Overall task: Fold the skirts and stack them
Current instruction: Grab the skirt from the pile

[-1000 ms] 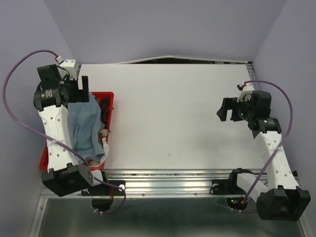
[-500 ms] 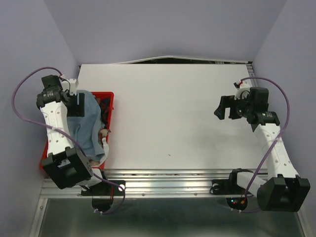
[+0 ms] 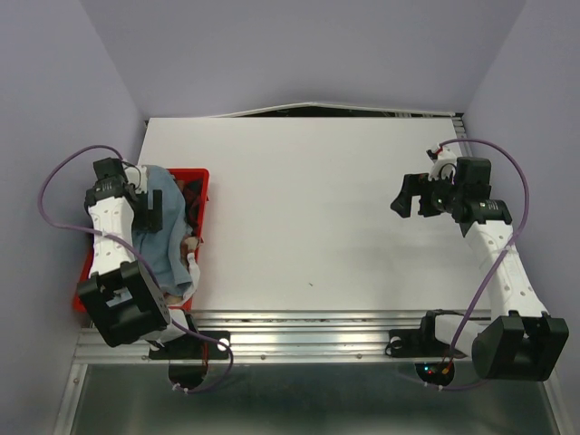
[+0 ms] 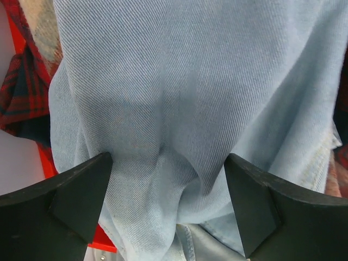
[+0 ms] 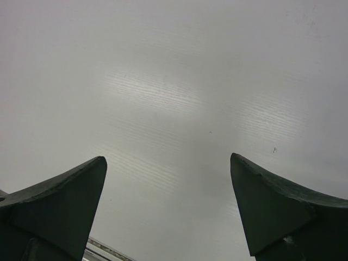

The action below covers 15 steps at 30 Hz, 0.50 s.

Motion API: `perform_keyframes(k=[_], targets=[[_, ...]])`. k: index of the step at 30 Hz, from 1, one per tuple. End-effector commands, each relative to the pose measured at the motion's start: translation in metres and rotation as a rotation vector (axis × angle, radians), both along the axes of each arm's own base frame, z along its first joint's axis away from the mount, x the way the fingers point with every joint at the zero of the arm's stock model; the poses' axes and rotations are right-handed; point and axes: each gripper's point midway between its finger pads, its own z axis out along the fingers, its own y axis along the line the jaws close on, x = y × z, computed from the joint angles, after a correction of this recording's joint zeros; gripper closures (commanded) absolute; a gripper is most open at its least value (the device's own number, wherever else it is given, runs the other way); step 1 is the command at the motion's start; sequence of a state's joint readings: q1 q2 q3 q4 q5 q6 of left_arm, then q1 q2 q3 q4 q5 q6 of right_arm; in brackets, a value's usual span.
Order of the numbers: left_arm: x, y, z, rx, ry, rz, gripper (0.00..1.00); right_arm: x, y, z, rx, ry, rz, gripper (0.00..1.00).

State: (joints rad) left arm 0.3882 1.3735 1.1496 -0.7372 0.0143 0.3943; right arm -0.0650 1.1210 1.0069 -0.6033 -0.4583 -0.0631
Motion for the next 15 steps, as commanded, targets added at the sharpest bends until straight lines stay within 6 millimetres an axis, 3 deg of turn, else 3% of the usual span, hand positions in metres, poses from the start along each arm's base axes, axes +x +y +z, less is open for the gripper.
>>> perform_keyframes(k=[1,3,6,9,11,13,15], targets=[[0.004,0.005,-0.009,0.017,-0.008,0.022,0.08,0.006,0.003,0.025,0.006,-0.062,0.016,0.0],[0.004,-0.001,-0.014,-0.016,-0.006,0.003,0.2,0.006,0.003,0.026,0.005,-0.066,0.015,0.0],[0.007,-0.01,-0.015,-0.06,-0.017,-0.025,0.54,0.008,0.001,0.028,0.007,-0.068,-0.001,0.0],[0.01,-0.011,-0.013,-0.072,-0.025,-0.03,0.72,0.008,0.001,0.029,0.009,-0.071,-0.006,0.0],[0.013,-0.014,-0.007,-0.082,-0.034,-0.04,0.95,0.009,0.001,0.031,0.008,-0.075,-0.008,0.0],[0.021,-0.018,0.018,-0.098,-0.092,-0.062,1.0,0.01,0.001,0.033,0.01,-0.077,-0.011,0.0],[0.034,-0.025,0.063,-0.106,-0.194,-0.109,1.0,0.011,0.002,0.034,0.019,-0.079,-0.012,0.0]])
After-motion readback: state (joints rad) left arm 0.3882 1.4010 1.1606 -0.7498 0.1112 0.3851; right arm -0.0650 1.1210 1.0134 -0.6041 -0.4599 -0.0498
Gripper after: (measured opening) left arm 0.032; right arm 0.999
